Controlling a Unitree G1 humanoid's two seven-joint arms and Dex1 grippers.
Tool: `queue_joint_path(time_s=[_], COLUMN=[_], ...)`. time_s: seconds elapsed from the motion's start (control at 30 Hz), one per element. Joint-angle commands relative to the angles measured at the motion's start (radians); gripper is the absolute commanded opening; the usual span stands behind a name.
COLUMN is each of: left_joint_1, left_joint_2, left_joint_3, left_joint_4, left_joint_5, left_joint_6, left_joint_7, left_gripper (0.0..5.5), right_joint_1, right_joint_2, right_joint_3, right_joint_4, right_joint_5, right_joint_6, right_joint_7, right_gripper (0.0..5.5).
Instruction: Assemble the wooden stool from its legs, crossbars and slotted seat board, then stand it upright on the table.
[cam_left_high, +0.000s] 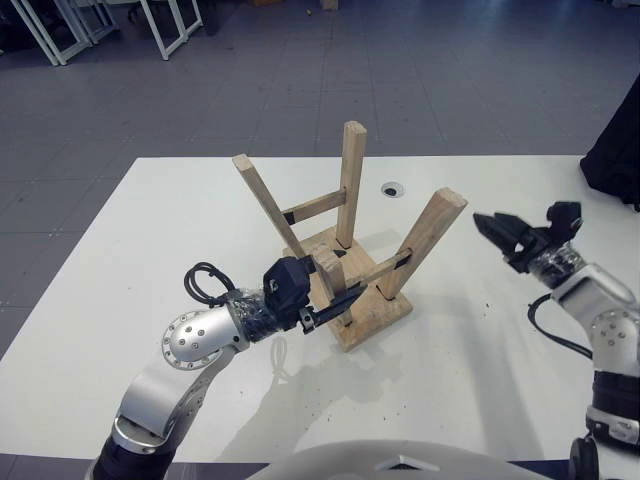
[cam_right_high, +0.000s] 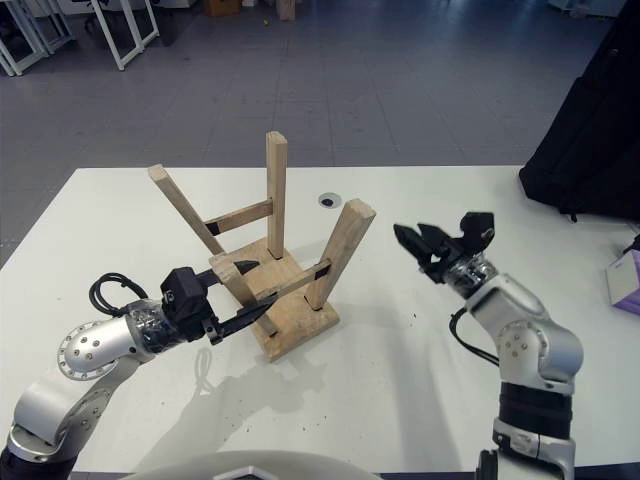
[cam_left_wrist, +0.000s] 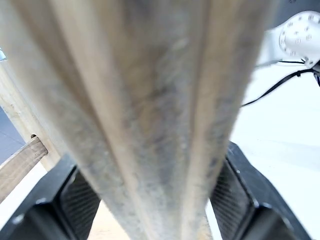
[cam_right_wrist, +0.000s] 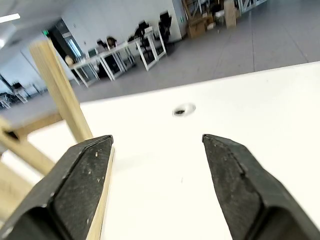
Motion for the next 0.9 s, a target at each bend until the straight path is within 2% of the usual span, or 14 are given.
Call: queue_joint_path(time_s=[0.03,0.1,0.27,0.4,0.5,0.67,0.8,0.9], left_joint_1=[0.034,0.040,0.045,0.015,-0.018,-0.068,-0.095,-0.067], left_joint_2=[0.007,0.003,0.003,0.004,0.027,0.081,0.096,0.123], left_joint_3=[0.033,0.045,0.062,0.101,0.159,0.273,0.339,0.343], left_joint_4=[-0.037,-0.042,-0.053,-0.047,-0.043,-0.035,-0.009,-0.018], left_joint_5=[-0.038,-0.054,-0.086,-0.180,-0.287,-0.511,-0.689,-0.739], left_joint_6=[0.007,0.008,0.018,0.047,0.089,0.181,0.225,0.263], left_joint_7=[-0.006,0.001,0.007,-0.003,-0.016,-0.011,0.023,0.038], left_gripper=[2.94,2.94,2.94,2.94,2.94,2.94,2.94,2.94], right_joint_1=[0.207,0.246,0.254,0.269,0.280,0.304,0.303,0.292], right_joint_2=[-0.146,-0.177,-0.150,-0.028,0.050,0.150,0.163,0.156], right_joint_3=[0.161,0.198,0.266,0.445,0.519,0.577,0.578,0.571], right_joint_4=[-0.162,-0.222,-0.329,-0.387,-0.394,-0.377,-0.352,-0.345], right_joint_5=[-0.081,-0.090,-0.105,-0.222,-0.264,-0.348,-0.371,-0.372], right_joint_6=[-0.050,-0.048,-0.042,-0.136,-0.153,-0.210,-0.233,-0.238], right_joint_7=[0.230,0.275,0.246,0.155,0.086,-0.033,-0.049,-0.044], right_gripper=[3.28,3.28,3.28,3.28,3.28,3.28,3.28,3.28])
